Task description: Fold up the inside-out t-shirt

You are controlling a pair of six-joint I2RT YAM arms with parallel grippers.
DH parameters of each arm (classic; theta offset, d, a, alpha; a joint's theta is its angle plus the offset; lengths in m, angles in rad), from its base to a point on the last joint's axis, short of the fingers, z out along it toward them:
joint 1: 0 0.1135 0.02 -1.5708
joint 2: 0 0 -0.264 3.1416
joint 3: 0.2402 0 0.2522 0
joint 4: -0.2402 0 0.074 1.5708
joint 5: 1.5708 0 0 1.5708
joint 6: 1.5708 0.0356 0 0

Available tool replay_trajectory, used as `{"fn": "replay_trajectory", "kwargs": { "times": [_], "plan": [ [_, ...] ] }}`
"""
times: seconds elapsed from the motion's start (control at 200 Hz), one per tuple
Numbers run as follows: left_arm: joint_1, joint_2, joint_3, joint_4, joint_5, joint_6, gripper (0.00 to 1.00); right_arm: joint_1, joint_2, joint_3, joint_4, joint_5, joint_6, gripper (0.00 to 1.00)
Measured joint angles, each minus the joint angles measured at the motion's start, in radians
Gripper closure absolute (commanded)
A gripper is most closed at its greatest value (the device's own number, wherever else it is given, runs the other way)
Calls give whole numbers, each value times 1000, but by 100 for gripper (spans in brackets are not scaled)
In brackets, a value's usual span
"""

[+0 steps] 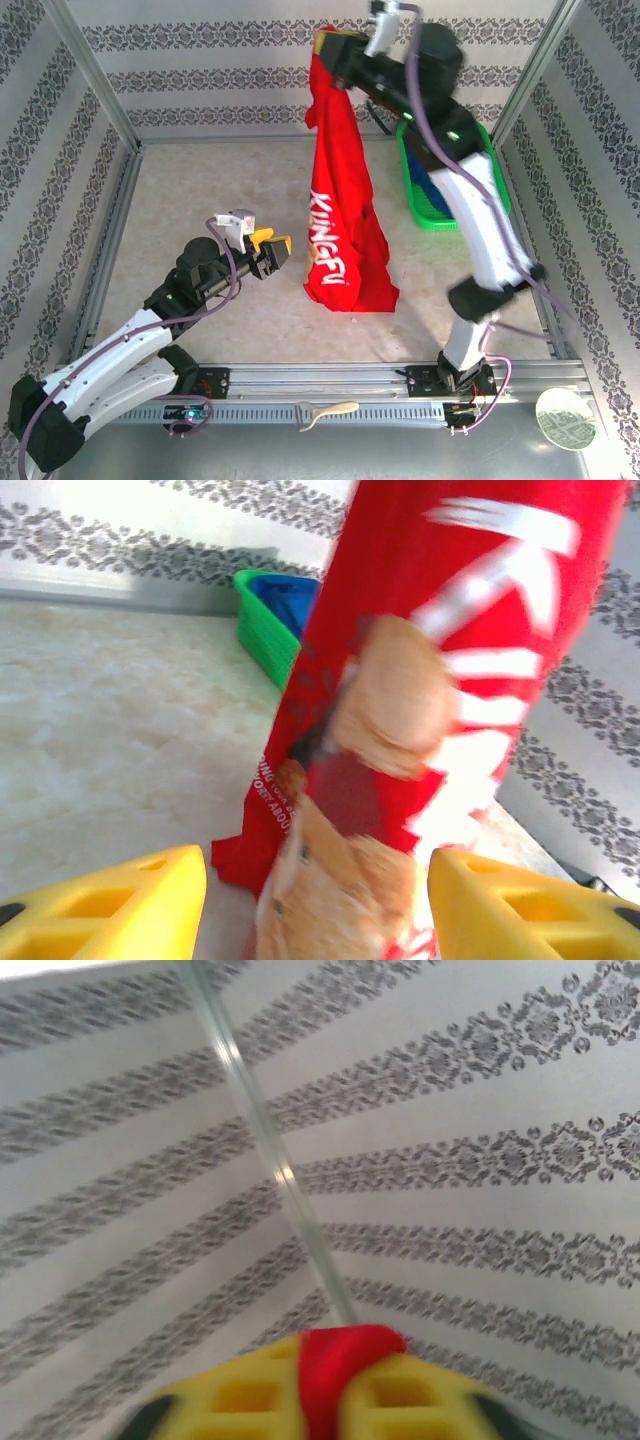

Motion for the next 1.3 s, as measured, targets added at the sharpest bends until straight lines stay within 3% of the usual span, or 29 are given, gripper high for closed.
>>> {"fn": "replay_trajectory", "kwargs": {
  "times": [0.08,0.14,0.24,0.31,0.39,0.46,0.57,0.734,0.939,1.124,1.224,1.274,1.299],
  "plan": [
    [0,2,3,-23,-30,-3,33,-24,282,309,-104,19,-21,23],
    [0,4,4,-37,-47,-8,29,-48,433,451,-219,35,-34,17],
    [0,8,4,-46,-74,-11,23,-71,526,475,-480,82,-84,13],
    [0,14,4,-45,-91,-11,17,-63,511,423,-628,157,-138,13],
    [0,26,4,-45,-109,-3,9,-1,367,167,-675,258,-200,3],
    [1,38,4,-44,-122,0,0,89,142,-224,-587,331,-233,2],
    [1,47,4,-44,-140,5,0,209,-202,-747,-408,352,-219,2],
    [1,43,4,-44,-197,8,0,160,-523,-1200,-169,349,-105,2],
    [14,34,35,-106,-313,0,0,157,-576,-1523,1,270,32,12],
    [14,58,115,-236,-319,0,0,218,-456,-1574,89,221,114,18],
    [14,58,117,-303,-300,0,0,240,-402,-1574,128,210,139,39],
    [14,58,117,-334,-284,0,0,239,-377,-1574,142,203,154,55],
    [14,58,116,-346,-274,0,0,235,-366,-1574,145,197,150,68]
  ]
}}
